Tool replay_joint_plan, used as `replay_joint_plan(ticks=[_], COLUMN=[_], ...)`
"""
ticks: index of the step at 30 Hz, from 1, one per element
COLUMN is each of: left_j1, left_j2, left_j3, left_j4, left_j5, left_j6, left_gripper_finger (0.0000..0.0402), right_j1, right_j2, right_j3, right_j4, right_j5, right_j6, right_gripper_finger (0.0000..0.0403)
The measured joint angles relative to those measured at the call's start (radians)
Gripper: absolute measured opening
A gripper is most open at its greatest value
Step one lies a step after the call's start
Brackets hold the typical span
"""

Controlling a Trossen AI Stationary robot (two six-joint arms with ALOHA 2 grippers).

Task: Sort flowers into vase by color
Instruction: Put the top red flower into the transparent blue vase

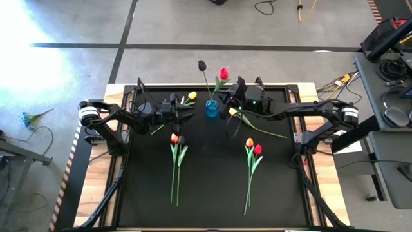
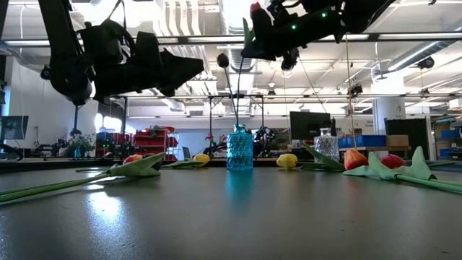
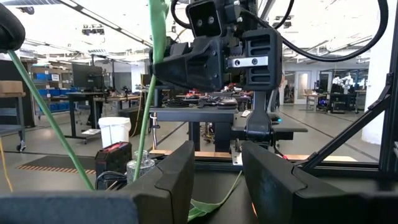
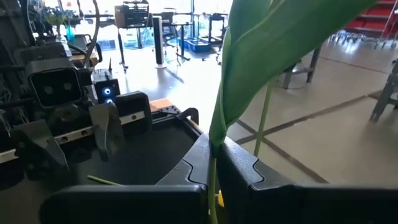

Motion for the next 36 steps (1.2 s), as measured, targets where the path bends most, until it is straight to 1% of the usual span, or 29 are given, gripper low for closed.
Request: replay_joint_plan(ticks=[7, 9, 13, 19, 24, 27, 36], left_j1=[0.000, 0.000, 0.000, 0.000, 0.000, 0.000, 0.000], left_j2=[0.000, 0.000, 0.000, 0.000, 0.000, 0.000, 0.000], left_j3=[0.000, 0.000, 0.000, 0.000, 0.000, 0.000, 0.000], left_j4=[0.000, 0.000, -0.001, -0.003, -0.005, -0.007, -0.009], left_j5=[0.000, 0.000, 0.000, 0.000, 0.000, 0.000, 0.000], left_j6=[0.000, 0.000, 0.000, 0.000, 0.000, 0.000, 0.004], left_gripper_finger=[0.0121, 0.0121, 0.0121, 0.0121, 0.0121, 0.0121, 0.0121], right_j1=[-0.018, -0.027, -0.038, -0.039, -0.039, -0.039, -0.039], right_j2=[0.030, 0.043, 0.089, 0.184, 0.241, 0.255, 0.243], right_j3=[0.037, 0.059, 0.124, 0.260, 0.319, 0.339, 0.346], right_j4=[-0.009, -0.040, -0.121, -0.272, -0.291, -0.323, -0.368], right_j5=[0.000, -0.001, -0.002, -0.001, 0.016, 0.035, 0.050], right_j6=[0.019, 0.018, -0.017, -0.036, -0.052, -0.060, -0.063], right_gripper_finger=[0.0013, 0.0013, 0.0013, 0.0013, 0.0017, 0.0037, 0.0135])
